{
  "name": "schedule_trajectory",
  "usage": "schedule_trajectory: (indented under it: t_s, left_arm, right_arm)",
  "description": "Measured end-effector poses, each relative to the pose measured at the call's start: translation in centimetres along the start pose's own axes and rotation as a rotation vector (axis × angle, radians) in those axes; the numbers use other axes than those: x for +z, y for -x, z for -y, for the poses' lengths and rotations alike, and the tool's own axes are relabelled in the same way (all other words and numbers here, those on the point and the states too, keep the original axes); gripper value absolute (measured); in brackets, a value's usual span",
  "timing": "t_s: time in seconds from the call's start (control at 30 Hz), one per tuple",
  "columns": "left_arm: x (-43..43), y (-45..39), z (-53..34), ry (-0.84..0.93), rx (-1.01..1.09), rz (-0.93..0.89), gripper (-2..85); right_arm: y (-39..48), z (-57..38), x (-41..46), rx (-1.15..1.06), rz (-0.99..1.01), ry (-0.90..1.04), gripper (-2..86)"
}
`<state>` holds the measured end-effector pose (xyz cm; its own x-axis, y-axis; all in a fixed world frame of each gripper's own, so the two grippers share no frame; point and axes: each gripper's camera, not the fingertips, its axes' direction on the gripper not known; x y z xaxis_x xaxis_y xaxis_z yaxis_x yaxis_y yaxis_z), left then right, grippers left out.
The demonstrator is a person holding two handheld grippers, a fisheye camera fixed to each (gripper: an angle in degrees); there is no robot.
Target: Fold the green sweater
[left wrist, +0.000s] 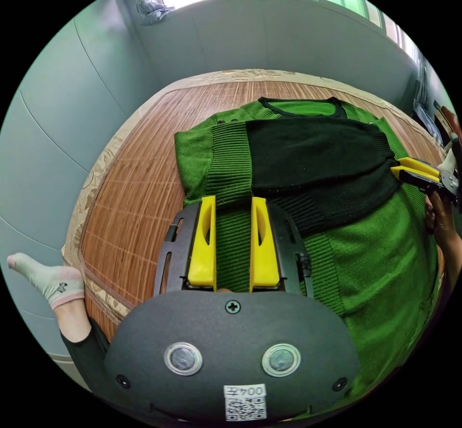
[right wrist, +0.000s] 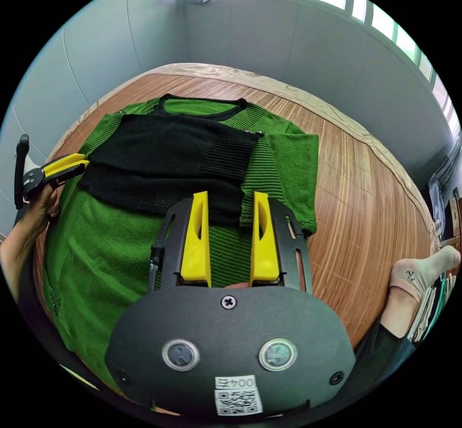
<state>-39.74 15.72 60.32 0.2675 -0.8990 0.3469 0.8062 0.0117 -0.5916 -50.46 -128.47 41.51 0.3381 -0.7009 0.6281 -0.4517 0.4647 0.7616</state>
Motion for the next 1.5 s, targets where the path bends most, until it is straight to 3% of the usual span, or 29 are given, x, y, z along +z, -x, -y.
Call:
schedule_trajectory:
  t_s: [0.4,0.6,0.77,1.07,1.27,1.5]
  left_arm:
    - [1.3,-0.1,2.6,-0.007,0.001,0.005,11.4]
    - [-2.6,3.7,1.0,0.024,-0.070,-0.220,13.5]
    - [-11.1,5.0,-8.0,-0.029,-0.054,-0.353,13.4]
    - [-13.8,4.4,-21.9,0.245,-0.103,-0.357,14.0]
    - [-11.4,3.9,-22.3,0.397,-0.091,-0.349,14.0]
    - [-10.2,2.6,-22.5,0.443,-0.052,-0.284,13.8]
  right_arm:
    - [-2.8,3.0,0.4,0.038,0.088,-0.004,16.4]
    - [-3.3,-2.0,-7.9,0.028,0.248,-0.047,16.9]
    - [0.8,-11.6,-14.1,-0.032,0.393,0.133,14.3]
    - [5.6,-21.3,-15.0,0.049,0.368,0.311,13.8]
    - [9.1,-20.5,-12.0,-0.025,0.294,0.485,13.5]
    - [12.5,-18.1,-10.0,-0.090,0.127,0.617,9.3]
